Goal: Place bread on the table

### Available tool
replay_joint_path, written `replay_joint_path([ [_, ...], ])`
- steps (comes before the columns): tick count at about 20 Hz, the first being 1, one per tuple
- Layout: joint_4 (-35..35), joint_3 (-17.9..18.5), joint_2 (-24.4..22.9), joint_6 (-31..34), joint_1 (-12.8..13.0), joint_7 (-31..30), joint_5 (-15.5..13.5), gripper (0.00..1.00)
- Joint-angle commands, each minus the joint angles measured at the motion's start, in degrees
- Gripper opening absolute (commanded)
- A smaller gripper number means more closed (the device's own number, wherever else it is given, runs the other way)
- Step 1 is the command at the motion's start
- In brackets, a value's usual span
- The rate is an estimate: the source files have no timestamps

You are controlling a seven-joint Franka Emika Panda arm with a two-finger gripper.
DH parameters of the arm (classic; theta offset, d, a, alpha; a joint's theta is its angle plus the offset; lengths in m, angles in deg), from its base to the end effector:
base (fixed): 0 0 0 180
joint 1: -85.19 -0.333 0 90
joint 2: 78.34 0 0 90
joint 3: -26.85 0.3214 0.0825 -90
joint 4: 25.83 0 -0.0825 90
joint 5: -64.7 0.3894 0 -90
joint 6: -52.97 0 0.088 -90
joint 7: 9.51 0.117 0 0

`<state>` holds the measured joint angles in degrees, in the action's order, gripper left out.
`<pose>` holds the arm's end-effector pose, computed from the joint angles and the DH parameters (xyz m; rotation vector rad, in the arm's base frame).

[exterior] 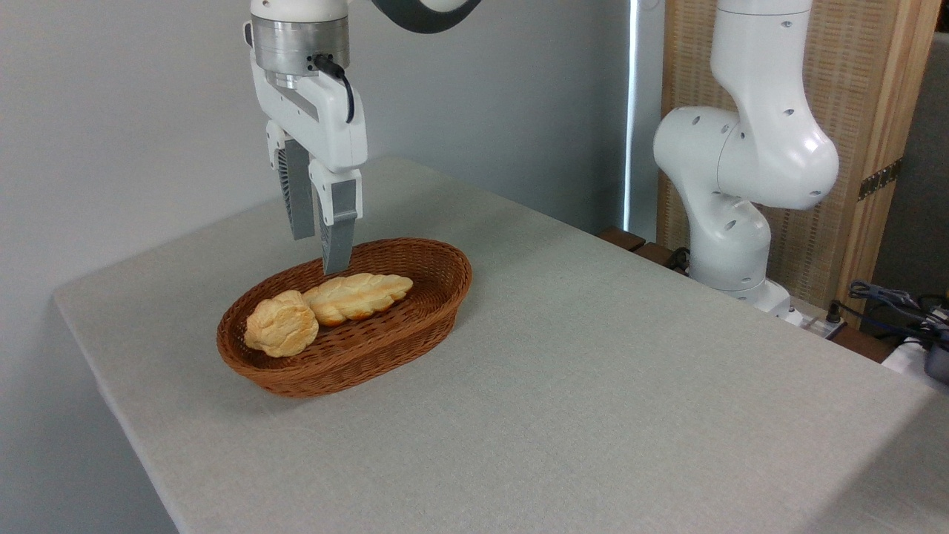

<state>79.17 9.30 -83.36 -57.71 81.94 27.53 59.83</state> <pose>0.5407 -0.1506 0.5733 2.8164 -1.3167 0.2966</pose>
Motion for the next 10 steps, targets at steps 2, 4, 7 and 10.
replay_joint_path([
  [2,-2.8,6.1,-0.3,3.4,-0.5,0.7,0.7,1.00],
  [4,-2.8,6.6,-0.3,6.8,-0.5,0.7,0.6,1.00],
  [7,-2.9,9.1,-0.2,7.2,-0.5,0.9,0.6,1.00],
  [10,-2.9,9.1,0.0,6.8,-0.6,0.8,0.5,1.00],
])
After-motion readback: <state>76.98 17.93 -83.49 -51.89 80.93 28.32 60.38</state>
